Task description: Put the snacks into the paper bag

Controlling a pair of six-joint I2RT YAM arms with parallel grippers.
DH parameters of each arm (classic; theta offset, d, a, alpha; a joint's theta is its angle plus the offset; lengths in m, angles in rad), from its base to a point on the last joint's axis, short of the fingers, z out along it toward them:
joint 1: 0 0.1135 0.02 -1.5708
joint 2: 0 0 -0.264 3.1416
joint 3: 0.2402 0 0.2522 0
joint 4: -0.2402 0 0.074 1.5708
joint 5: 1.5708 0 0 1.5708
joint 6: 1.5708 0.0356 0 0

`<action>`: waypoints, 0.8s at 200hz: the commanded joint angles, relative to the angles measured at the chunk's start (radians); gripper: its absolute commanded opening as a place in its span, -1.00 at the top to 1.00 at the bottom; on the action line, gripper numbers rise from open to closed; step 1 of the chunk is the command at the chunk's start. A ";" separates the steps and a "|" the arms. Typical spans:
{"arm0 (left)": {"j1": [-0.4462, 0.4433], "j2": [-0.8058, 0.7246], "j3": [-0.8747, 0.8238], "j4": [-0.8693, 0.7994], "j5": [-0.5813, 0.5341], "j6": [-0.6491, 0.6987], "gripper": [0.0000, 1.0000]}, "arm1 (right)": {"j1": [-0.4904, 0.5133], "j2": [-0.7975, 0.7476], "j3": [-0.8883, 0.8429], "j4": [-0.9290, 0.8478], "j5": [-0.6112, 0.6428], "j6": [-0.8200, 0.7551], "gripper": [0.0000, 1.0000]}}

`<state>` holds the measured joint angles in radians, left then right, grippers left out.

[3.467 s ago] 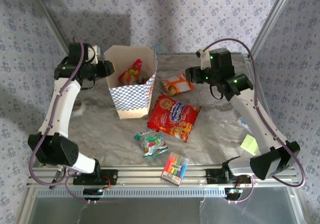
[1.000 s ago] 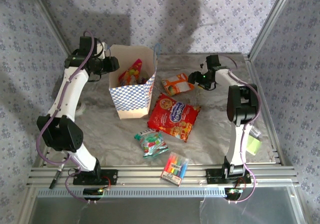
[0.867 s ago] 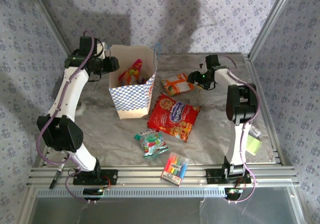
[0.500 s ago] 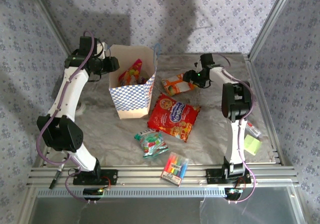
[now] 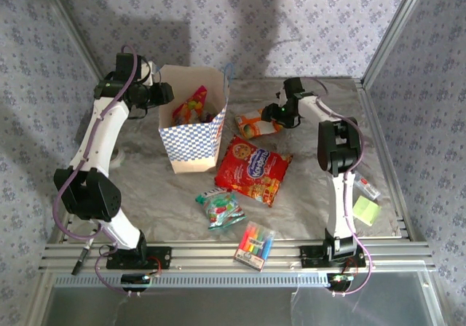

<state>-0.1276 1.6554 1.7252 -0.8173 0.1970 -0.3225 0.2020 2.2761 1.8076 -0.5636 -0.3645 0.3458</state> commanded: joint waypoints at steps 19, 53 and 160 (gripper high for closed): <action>-0.009 -0.015 0.031 -0.023 0.007 0.010 -0.04 | 0.022 0.033 0.044 -0.098 0.098 -0.038 -0.03; -0.009 -0.031 0.018 -0.022 0.003 0.010 -0.04 | 0.025 0.038 0.052 -0.123 0.138 -0.032 0.31; -0.010 -0.060 -0.014 -0.022 -0.014 0.008 -0.04 | 0.026 -0.049 0.017 -0.162 0.201 -0.019 0.80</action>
<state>-0.1276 1.6306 1.7241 -0.8204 0.1928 -0.3225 0.2317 2.2765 1.8553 -0.6506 -0.2466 0.3248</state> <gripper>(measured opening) 0.520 0.113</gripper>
